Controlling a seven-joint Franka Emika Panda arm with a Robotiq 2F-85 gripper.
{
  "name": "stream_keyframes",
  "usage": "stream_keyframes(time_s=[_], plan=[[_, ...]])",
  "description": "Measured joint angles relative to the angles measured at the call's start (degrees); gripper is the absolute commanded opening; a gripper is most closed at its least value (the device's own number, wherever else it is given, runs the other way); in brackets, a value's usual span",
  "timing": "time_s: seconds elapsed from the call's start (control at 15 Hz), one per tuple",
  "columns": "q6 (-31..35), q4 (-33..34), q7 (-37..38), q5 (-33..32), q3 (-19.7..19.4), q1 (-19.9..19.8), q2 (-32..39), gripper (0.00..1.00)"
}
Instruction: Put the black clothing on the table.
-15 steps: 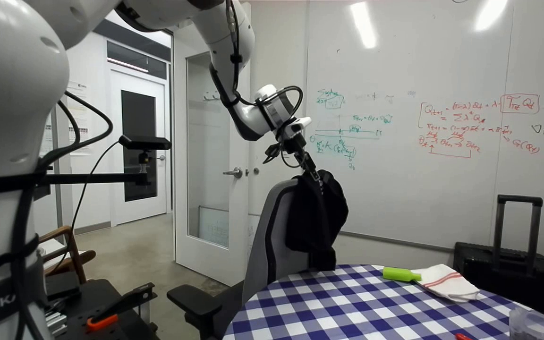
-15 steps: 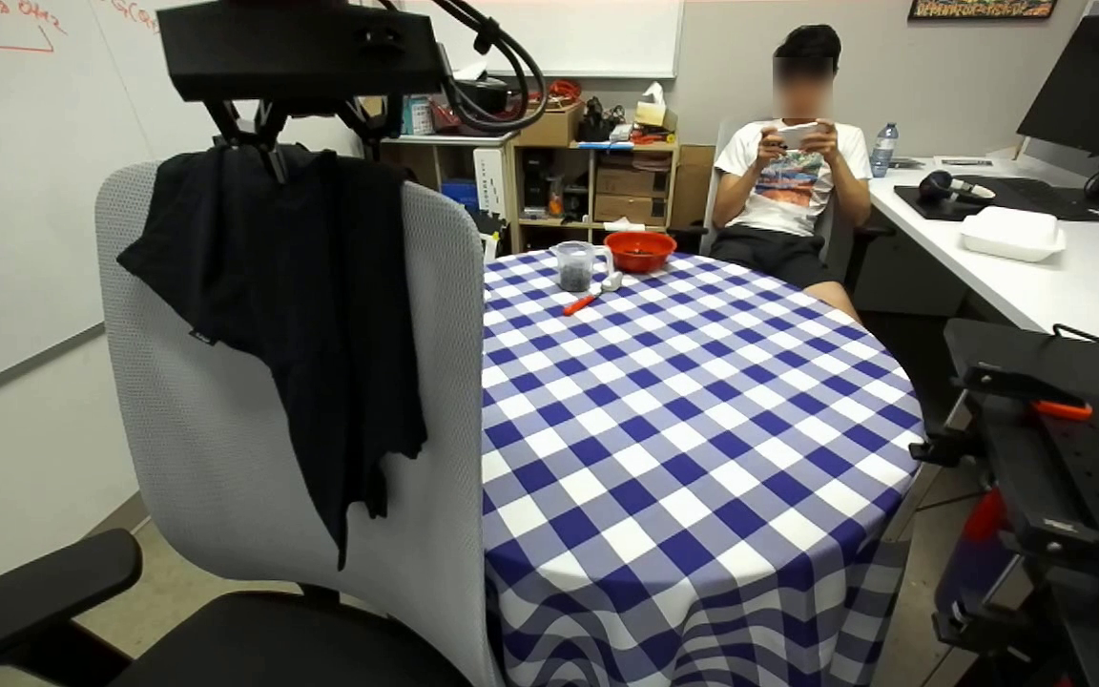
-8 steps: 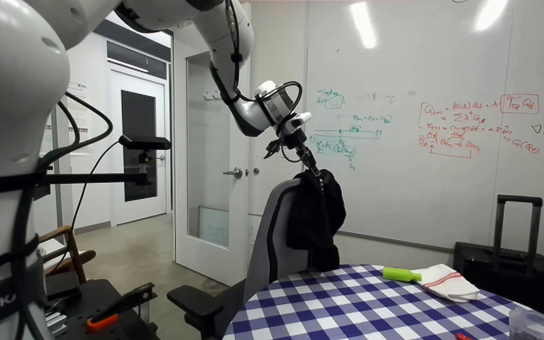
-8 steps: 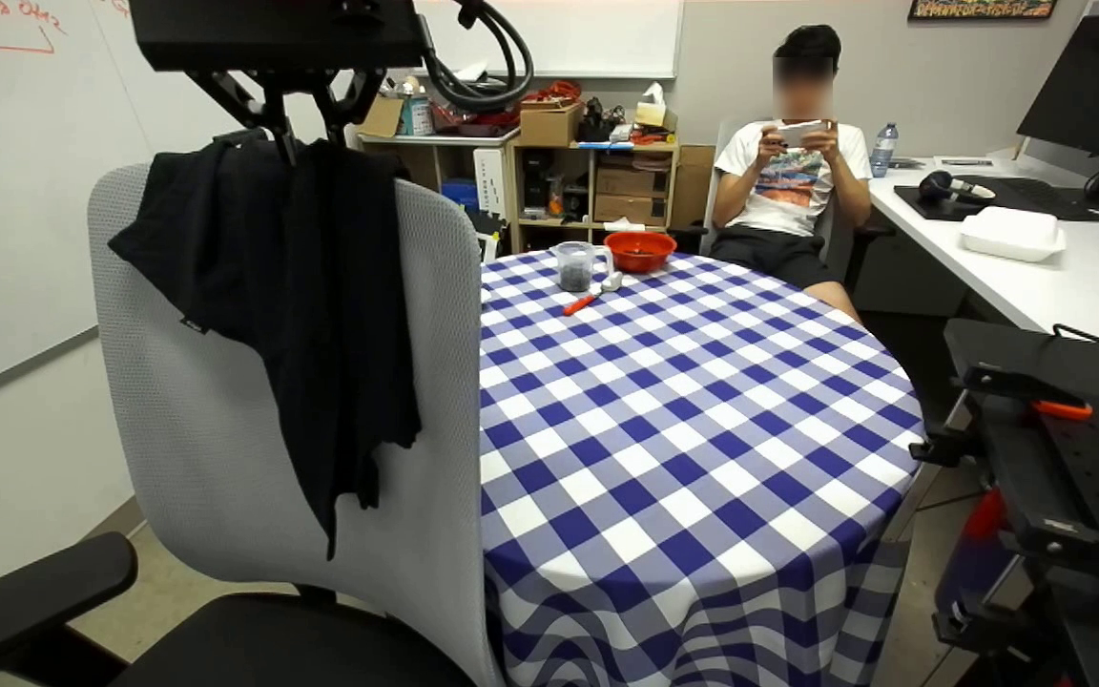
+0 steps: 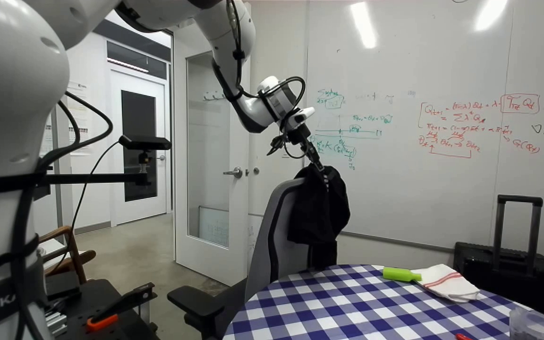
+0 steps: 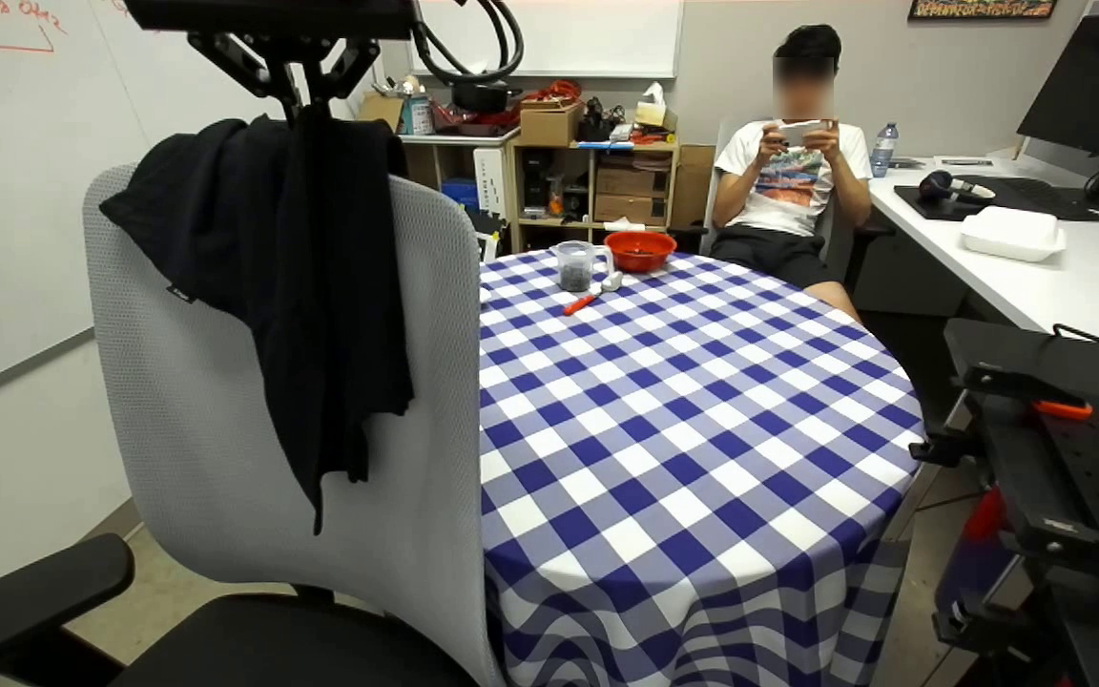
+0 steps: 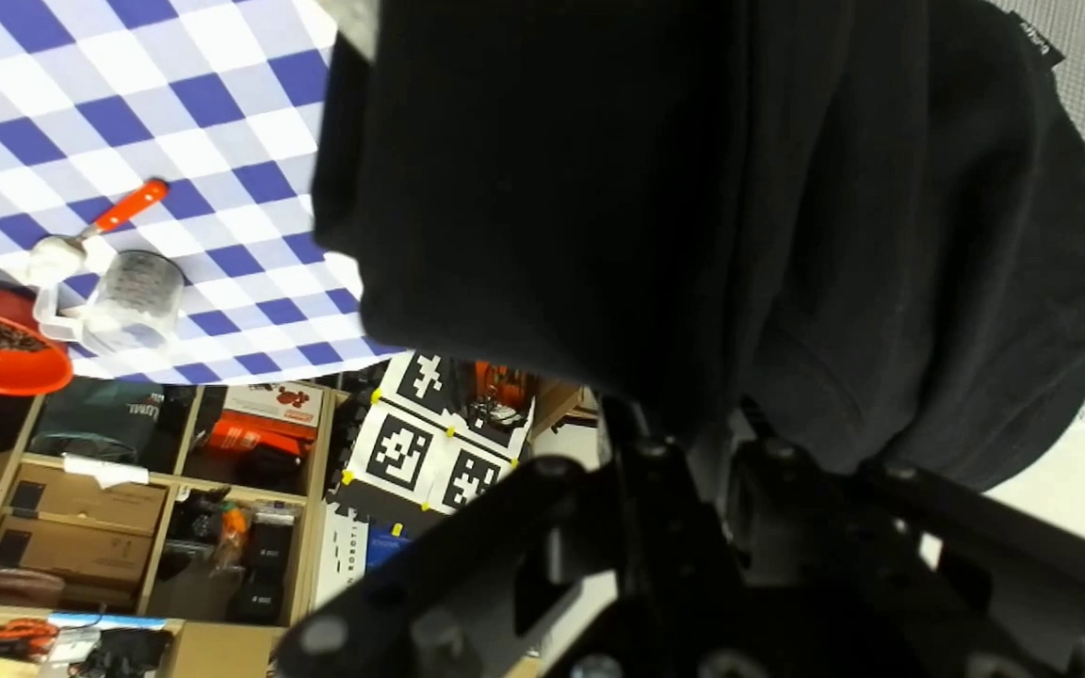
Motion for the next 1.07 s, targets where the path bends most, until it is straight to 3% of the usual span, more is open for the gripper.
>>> stream_keyframes(time_s=[0.47, 1.07], plan=[[0.0, -2.0, -1.6, 0.1, -0.6, -5.2, -5.3, 0.04], [0.5, -14.5, -1.6, 2.0, -1.6, -12.8, -12.9, 0.04]])
